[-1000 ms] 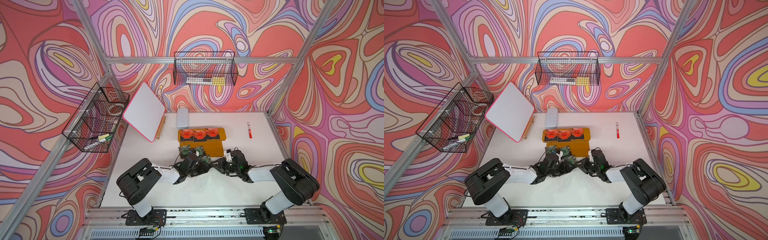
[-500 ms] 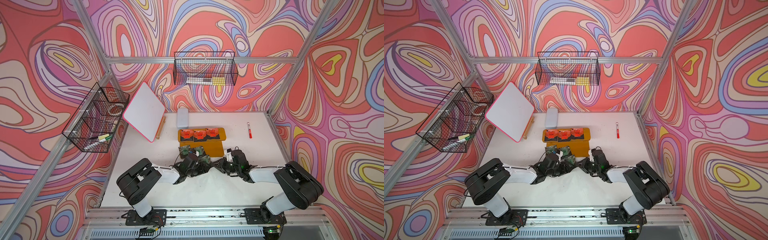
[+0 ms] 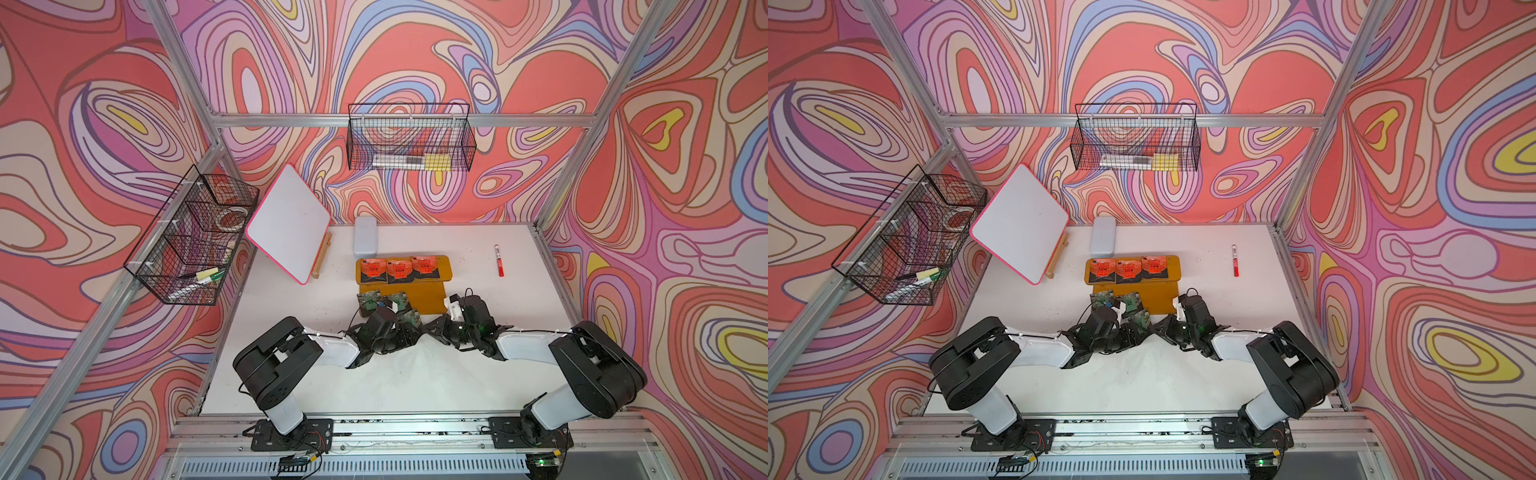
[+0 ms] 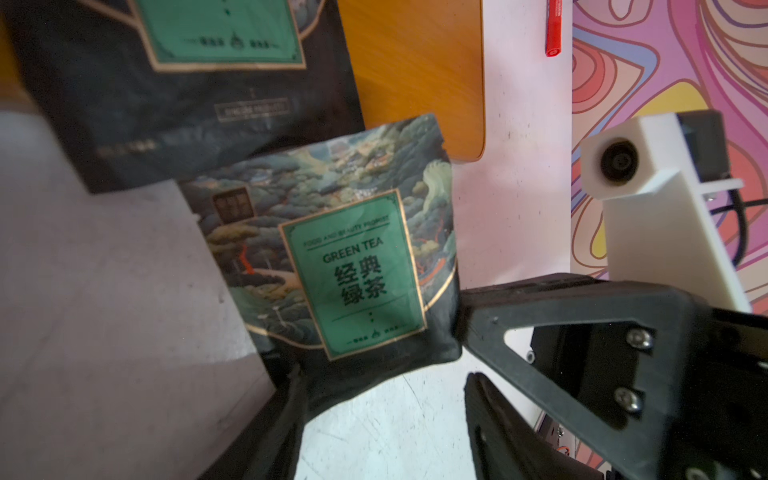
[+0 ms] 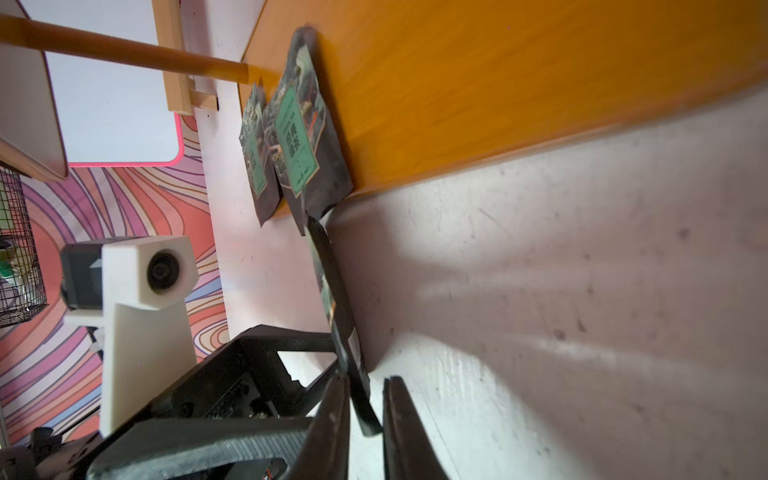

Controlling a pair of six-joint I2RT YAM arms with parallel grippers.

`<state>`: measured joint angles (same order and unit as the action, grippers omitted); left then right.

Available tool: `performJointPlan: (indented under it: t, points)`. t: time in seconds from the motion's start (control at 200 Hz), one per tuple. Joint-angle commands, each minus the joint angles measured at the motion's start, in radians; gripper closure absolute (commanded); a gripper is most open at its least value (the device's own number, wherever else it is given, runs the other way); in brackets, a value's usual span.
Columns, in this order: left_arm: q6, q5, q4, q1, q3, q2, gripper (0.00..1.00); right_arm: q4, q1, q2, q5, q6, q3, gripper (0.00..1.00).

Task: Place the tea bags on the shelf by color
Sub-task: Pick up the tea bag from the center of the board.

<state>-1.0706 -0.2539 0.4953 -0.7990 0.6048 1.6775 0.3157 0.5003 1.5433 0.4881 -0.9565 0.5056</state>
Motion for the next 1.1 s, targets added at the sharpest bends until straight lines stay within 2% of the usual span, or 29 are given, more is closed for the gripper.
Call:
performJointPlan:
  t: [0.0,0.19,0.461,0.761,1.092]
  points:
    - [0.001,0.017,-0.016,-0.006,-0.020,0.008,0.35,-0.071,0.009,0.003,0.007,0.073,0.031,0.81]
    - [0.000,0.013,-0.009,-0.006,-0.020,0.012,0.35,-0.135,0.012,0.014,-0.012,0.117,0.070,0.78]
    - [0.000,0.015,-0.009,-0.006,-0.023,0.010,0.35,-0.123,0.012,0.059,-0.015,0.129,0.092,0.66]
    - [-0.001,0.012,-0.009,-0.006,-0.021,0.016,0.35,-0.113,0.013,0.096,-0.020,0.135,0.114,0.64]
    - [0.000,0.014,-0.012,-0.006,-0.020,0.015,0.35,-0.114,0.012,0.044,0.000,0.149,0.084,0.78]
